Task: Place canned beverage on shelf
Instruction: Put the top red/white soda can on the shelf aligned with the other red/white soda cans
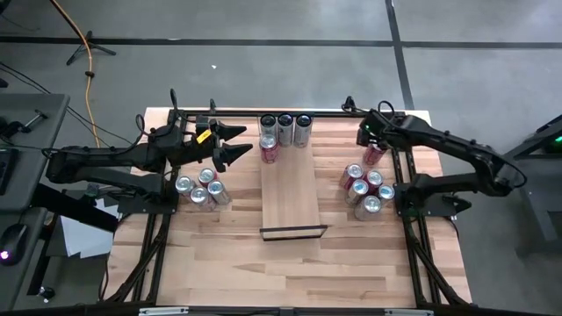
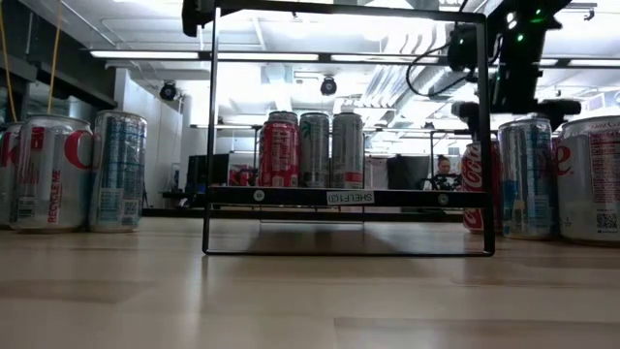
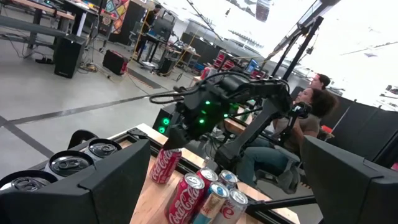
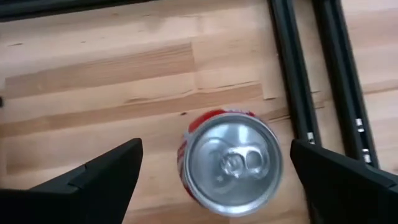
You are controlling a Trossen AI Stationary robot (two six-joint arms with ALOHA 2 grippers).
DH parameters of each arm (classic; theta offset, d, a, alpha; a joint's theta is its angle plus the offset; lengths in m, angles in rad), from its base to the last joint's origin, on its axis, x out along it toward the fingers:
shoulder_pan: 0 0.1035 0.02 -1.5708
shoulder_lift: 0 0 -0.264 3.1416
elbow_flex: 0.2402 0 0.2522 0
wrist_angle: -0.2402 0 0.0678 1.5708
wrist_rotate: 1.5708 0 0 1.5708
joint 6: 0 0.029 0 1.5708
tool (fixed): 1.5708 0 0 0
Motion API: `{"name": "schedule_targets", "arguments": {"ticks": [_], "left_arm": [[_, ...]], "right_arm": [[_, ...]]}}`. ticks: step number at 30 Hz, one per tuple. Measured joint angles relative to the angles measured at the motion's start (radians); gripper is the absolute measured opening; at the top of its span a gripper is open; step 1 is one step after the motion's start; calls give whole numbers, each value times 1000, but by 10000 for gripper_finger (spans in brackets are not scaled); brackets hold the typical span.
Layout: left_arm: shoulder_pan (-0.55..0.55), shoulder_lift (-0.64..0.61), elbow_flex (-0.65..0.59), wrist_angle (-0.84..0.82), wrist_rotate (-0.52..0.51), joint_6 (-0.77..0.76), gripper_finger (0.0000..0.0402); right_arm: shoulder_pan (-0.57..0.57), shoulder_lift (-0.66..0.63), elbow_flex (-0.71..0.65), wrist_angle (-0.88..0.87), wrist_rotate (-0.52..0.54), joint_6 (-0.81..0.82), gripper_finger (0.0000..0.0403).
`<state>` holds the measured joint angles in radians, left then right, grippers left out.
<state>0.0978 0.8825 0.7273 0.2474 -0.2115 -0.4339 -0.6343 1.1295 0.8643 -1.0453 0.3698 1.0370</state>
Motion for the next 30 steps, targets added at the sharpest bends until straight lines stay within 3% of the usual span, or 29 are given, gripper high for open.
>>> {"name": "schedule_targets", "arguments": {"ticks": [15, 18, 24, 30], "left_arm": [[0, 0, 0, 1, 0, 17, 360], [0, 0, 0, 1, 0, 17, 360], [0, 0, 0, 1, 0, 16, 360], [0, 0, 0, 1, 0, 17, 360]], "right_arm": [[-45, 191, -3, 12, -13, -90, 390], [-57, 212, -3, 12, -32, -118, 371], [-73, 195, 0, 5, -49, -158, 296], [-72, 124, 75, -35, -55, -229, 295]]}}
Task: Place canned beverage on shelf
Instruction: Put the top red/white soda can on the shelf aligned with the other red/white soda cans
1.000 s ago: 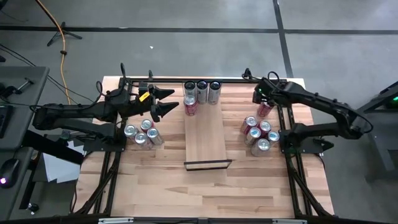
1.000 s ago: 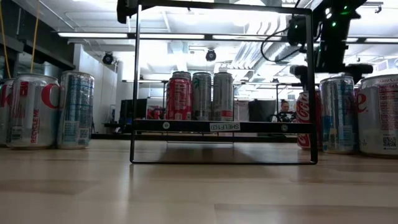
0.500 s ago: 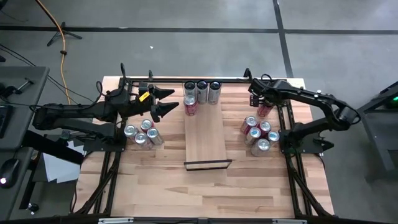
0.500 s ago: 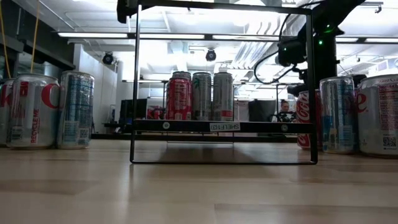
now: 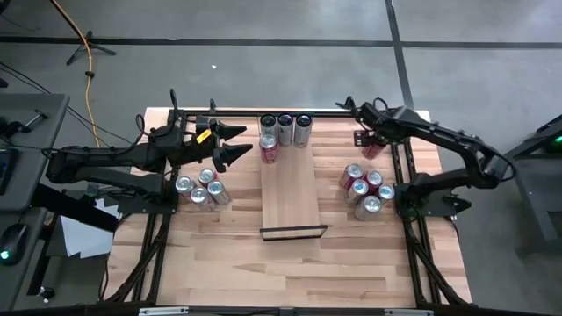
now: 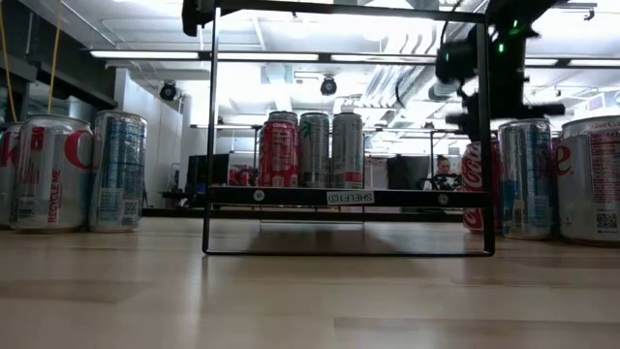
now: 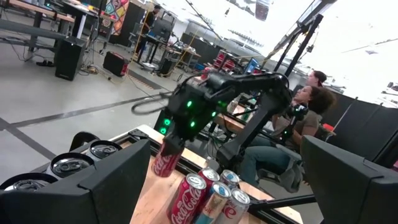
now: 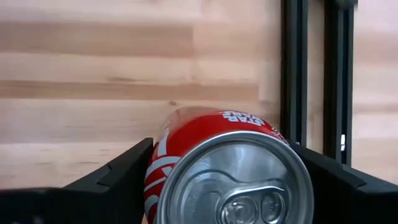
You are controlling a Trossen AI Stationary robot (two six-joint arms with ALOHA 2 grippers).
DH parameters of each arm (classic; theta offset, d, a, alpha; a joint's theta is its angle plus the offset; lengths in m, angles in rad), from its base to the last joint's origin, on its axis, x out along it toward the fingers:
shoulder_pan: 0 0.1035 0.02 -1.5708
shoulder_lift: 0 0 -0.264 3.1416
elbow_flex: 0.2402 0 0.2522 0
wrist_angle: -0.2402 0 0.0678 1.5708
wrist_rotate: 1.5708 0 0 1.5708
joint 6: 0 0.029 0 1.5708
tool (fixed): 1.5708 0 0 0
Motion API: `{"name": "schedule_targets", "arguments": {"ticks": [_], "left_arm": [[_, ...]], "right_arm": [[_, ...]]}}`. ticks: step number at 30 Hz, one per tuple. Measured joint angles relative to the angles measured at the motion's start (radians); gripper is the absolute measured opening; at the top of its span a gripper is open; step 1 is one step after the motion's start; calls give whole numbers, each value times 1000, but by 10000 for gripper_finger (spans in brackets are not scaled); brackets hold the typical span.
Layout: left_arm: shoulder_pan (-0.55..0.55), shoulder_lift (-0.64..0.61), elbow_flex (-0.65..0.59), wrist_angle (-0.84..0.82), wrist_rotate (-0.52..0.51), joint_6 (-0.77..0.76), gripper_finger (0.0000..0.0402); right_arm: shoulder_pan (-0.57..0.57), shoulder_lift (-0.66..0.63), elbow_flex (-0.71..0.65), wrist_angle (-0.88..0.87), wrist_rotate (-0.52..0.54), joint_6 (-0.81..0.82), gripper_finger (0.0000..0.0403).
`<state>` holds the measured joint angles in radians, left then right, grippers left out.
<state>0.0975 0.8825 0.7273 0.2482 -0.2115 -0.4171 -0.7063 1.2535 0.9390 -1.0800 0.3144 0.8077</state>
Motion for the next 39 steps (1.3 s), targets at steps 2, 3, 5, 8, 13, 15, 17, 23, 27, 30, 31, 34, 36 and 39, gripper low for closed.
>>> {"name": "schedule_targets", "arguments": {"ticks": [2, 3, 5, 8, 13, 15, 17, 23, 27, 30, 31, 34, 36, 39], "left_arm": [[0, 0, 0, 0, 0, 0, 360], [0, 0, 0, 0, 0, 0, 360], [0, 0, 0, 0, 0, 0, 360], [0, 0, 0, 0, 0, 0, 360], [0, 0, 0, 2, 0, 0, 360], [0, 0, 0, 2, 0, 0, 360], [0, 0, 0, 2, -1, 0, 360], [0, 0, 0, 2, -1, 0, 360], [0, 0, 0, 2, -1, 0, 360], [0, 0, 0, 2, -1, 0, 360], [0, 0, 0, 2, -1, 0, 360], [0, 0, 0, 2, -1, 0, 360], [0, 0, 0, 2, -1, 0, 360], [0, 0, 0, 2, -1, 0, 360]], "right_arm": [[5, -30, 56, -1, -12, -36, 295], [10, -41, 91, 2, -20, -60, 295], [27, -53, 169, -1, -65, -104, 295], [78, -40, 285, -2, -176, -150, 295], [256, 39, 435, -11, -162, -145, 295], [331, 90, 486, -9, -138, -132, 295], [400, 153, 532, -7, -120, -130, 295], [536, 378, 657, -6, -69, -175, 295], [568, 516, 713, -7, -27, -224, 295], [574, 593, 740, -9, -11, -248, 295], [576, 615, 748, -9, -10, -252, 295], [576, 656, 760, -4, -10, -266, 295], [576, 670, 762, 6, -9, -266, 295], [572, 678, 762, 7, -7, -266, 295]]}}
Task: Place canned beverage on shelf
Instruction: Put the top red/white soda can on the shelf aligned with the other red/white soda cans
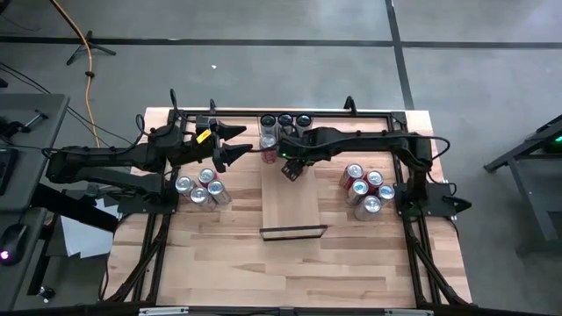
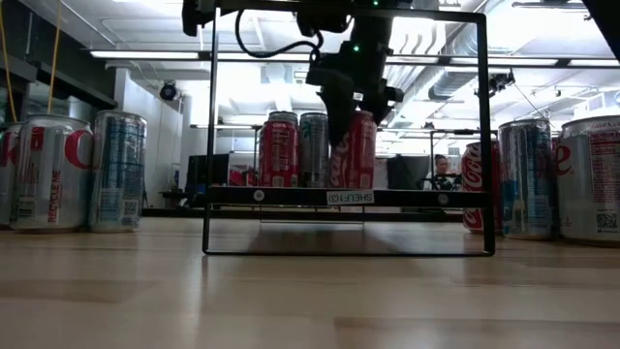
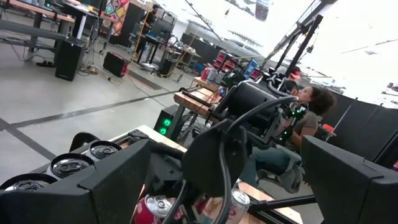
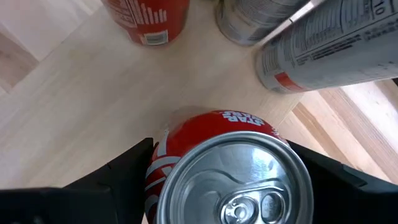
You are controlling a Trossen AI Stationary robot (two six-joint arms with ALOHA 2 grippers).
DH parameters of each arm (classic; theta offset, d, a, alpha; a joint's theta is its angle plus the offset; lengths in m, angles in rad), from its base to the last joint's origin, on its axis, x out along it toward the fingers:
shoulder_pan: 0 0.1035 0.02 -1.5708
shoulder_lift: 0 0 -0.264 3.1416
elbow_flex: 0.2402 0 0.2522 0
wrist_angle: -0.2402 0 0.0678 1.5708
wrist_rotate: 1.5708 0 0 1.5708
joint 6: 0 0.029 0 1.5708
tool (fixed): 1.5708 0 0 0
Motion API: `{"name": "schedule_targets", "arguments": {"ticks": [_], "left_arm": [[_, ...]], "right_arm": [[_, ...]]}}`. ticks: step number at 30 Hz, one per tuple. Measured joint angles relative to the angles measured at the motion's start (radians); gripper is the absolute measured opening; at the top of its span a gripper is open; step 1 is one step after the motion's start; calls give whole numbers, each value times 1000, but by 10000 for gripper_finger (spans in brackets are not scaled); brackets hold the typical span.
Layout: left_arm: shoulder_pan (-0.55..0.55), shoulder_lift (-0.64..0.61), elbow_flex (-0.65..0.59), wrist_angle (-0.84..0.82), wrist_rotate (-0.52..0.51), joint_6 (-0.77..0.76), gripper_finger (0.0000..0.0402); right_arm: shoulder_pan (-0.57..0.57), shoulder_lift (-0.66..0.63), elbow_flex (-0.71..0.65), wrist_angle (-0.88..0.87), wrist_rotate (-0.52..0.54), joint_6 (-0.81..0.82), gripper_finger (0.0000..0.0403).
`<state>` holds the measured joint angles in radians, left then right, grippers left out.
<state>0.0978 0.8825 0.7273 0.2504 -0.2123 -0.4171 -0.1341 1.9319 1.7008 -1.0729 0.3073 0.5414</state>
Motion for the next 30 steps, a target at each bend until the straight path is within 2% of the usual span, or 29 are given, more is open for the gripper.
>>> {"name": "schedule_targets", "arguments": {"ticks": [8, 13, 16, 23, 30], "left_arm": [[0, 0, 0, 0, 0, 0, 360], [0, 0, 0, 0, 0, 0, 360], [0, 0, 0, 1, 0, 0, 360], [0, 0, 0, 1, 0, 0, 360], [0, 0, 0, 0, 0, 17, 360]], "right_arm": [[-28, 0, 0, 26, -31, 1, 297], [-41, 0, 1, 56, -73, 0, 359], [-42, -2, 2, 71, -76, 0, 379], [-42, -11, 2, 89, -77, -24, 383], [-40, -136, 2, 41, -4, -111, 384]]}}
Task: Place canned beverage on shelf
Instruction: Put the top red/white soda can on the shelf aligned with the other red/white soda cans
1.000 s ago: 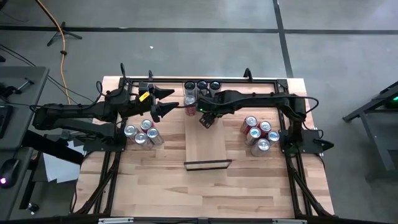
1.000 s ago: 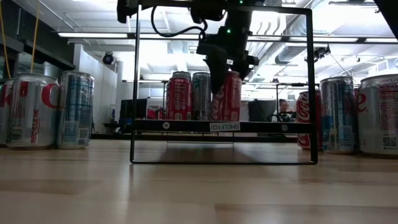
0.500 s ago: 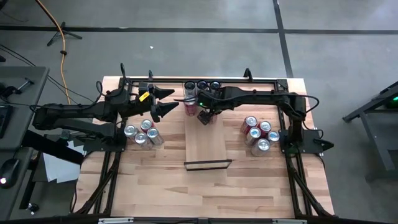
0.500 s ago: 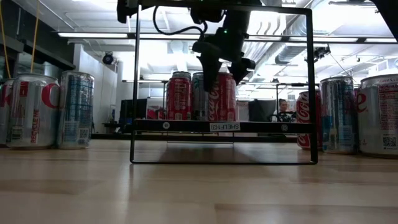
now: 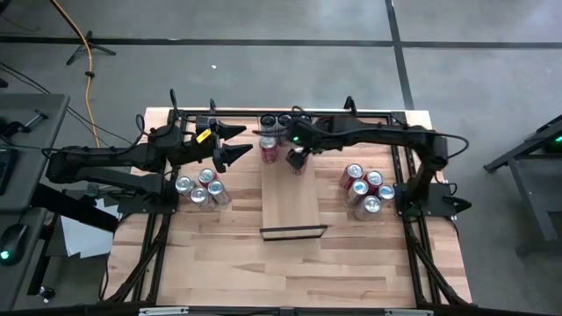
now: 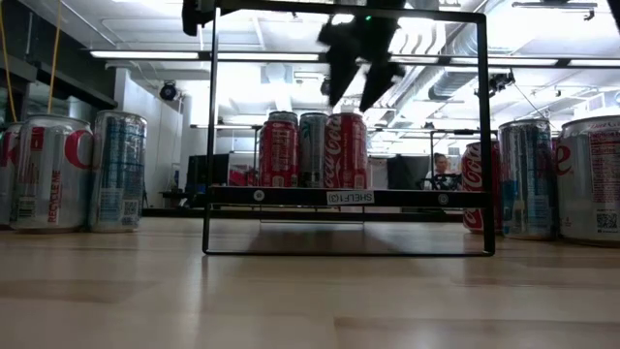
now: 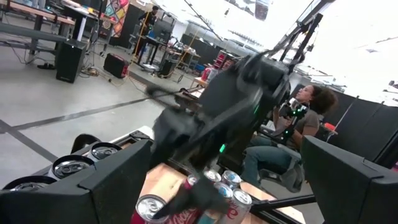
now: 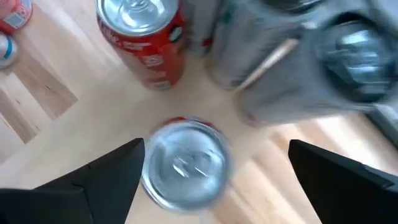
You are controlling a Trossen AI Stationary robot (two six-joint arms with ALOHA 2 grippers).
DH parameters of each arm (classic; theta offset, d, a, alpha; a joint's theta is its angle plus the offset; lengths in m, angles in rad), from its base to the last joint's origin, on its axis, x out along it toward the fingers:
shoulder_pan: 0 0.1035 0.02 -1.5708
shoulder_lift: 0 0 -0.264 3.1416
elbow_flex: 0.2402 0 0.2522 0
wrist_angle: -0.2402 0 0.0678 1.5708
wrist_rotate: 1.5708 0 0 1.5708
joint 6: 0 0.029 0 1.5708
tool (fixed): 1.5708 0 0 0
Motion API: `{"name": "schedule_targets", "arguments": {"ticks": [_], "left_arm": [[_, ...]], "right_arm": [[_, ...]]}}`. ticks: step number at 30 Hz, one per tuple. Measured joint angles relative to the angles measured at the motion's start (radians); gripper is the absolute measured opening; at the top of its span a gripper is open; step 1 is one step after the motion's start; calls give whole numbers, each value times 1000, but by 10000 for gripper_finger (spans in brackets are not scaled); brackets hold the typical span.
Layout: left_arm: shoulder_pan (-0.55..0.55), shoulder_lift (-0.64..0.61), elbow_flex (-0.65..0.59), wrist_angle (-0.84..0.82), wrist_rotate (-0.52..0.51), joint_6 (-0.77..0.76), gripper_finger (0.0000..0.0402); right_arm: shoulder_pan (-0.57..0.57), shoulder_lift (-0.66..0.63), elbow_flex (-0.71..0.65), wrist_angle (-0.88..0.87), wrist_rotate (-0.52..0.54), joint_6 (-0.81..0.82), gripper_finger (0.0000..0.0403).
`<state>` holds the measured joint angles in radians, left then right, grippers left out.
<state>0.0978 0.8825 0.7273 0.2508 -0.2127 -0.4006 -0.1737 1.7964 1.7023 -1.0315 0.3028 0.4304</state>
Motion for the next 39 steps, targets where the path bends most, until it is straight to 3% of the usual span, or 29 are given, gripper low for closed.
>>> {"name": "schedule_targets", "arguments": {"ticks": [6, 11, 16, 19, 21, 39], "left_arm": [[0, 0, 0, 1, 0, -6, 360], [0, 0, 0, 2, 0, -6, 360], [0, 0, 0, 2, 0, 6, 360], [0, 0, 0, 3, 0, 9, 360], [0, 0, 0, 3, 0, 9, 360], [0, 0, 0, 10, 0, -42, 360]], "right_arm": [[51, -121, -20, -94, 30, -32, 380], [121, -219, -239, -37, 37, 20, 326], [161, -306, -525, 191, -44, 181, 186], [162, -317, -608, 380, -110, 238, 61], [160, -305, -625, 468, -112, 235, 18], [107, -177, -594, 450, -3, 190, 1]]}}
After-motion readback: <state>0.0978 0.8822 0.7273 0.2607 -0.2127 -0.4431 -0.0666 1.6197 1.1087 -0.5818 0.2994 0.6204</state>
